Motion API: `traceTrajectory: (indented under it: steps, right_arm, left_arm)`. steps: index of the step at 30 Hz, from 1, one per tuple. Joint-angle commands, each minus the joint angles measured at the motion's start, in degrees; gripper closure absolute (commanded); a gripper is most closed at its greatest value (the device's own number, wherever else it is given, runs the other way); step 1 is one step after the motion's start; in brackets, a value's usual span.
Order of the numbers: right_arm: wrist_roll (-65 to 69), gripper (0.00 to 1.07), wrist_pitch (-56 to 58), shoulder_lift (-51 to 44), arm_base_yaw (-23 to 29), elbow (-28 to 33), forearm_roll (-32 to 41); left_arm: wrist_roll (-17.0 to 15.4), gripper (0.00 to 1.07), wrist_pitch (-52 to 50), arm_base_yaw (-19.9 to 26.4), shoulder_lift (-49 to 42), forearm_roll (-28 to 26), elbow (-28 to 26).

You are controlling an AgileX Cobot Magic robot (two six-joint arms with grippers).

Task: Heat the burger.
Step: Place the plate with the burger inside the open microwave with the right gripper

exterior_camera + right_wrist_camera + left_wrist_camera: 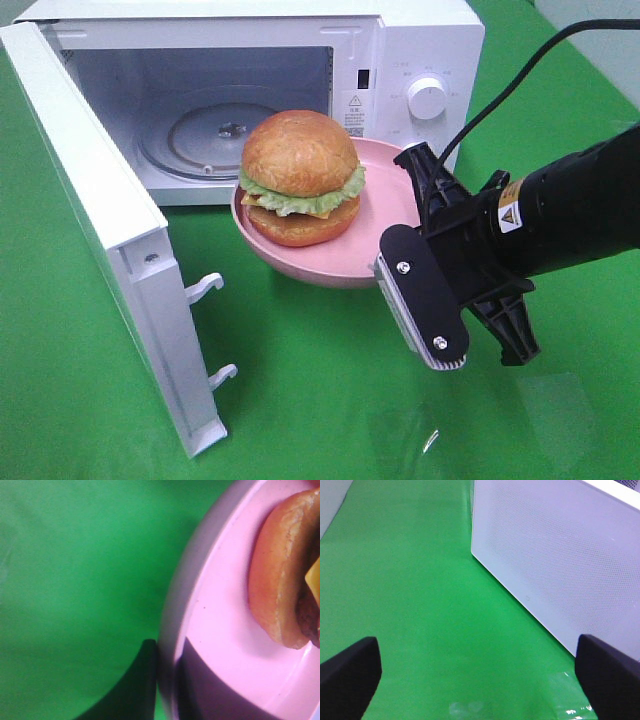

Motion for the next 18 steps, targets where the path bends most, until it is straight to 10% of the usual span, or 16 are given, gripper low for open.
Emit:
traceTrajectory:
  steps: [1, 18]
  right_arm:
    - [0.74, 1.07, -4.47, 0.11, -0.06, -1.83, 0.0]
    - [1.26, 1.06, -3.95, 6.36, -0.06, -8.54, -0.23]
  left_arm:
    - [0.11, 0.06, -0.74, -0.17, -0.63, -0.23, 0.11]
    - [0.11, 0.06, -0.74, -0.17, -0.63, -0.23, 0.11]
